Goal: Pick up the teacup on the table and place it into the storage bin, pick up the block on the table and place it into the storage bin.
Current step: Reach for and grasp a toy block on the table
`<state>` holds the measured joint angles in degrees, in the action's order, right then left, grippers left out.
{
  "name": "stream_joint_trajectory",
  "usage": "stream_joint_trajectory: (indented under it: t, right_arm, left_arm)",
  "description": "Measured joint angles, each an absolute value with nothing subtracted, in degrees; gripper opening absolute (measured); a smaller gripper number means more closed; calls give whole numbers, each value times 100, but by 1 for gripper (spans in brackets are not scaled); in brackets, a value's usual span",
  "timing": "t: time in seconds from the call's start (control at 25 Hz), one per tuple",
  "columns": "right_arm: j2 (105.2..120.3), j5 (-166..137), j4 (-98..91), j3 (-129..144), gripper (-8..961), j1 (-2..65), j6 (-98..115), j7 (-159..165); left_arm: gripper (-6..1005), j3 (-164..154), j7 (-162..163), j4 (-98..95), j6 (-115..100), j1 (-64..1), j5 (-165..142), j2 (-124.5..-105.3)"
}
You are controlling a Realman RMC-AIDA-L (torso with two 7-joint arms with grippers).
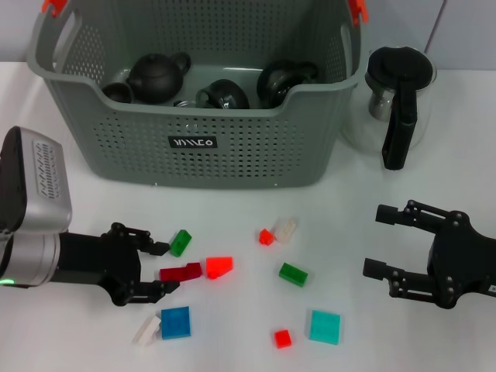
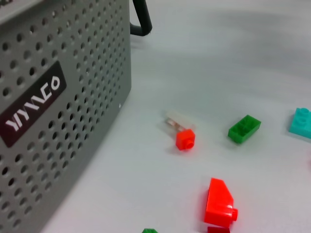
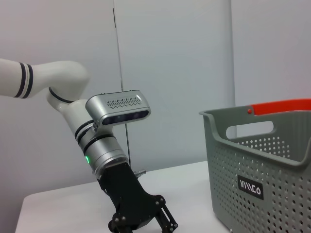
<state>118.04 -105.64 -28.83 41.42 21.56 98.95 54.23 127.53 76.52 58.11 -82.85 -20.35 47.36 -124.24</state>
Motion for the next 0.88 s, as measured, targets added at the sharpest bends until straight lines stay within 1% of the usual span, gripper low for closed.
stream_joint_trajectory:
  t: [0.08, 0.2, 0.64, 0.84, 0.88]
  right_arm:
    - [11804, -10564, -2882, 4142, 824, 2155, 9895, 5423]
    - [11804, -10564, -2883, 4154, 824, 2158, 9895, 5422]
    - [11804, -10564, -2883, 4165, 824, 2152, 9896, 5423]
    - [11804, -10564, -2882, 4176, 824, 2132, 9912, 5423]
    - [11803, -10564, -2883, 4176, 824, 2129, 9914, 5423]
  left_arm:
    - [593, 12743, 7664, 5809, -8283, -2034, 4704, -12419]
    - [544, 12737, 7687, 5803, -8269, -2035, 4595, -12420]
    - [530, 12717, 7855, 5773, -8112, -2066, 4492, -12440]
    - [471, 12718, 8222, 5786, -8099, -2166, 4328, -12413]
    - [439, 12715, 8226, 5790, -8099, -2168, 4302, -12417]
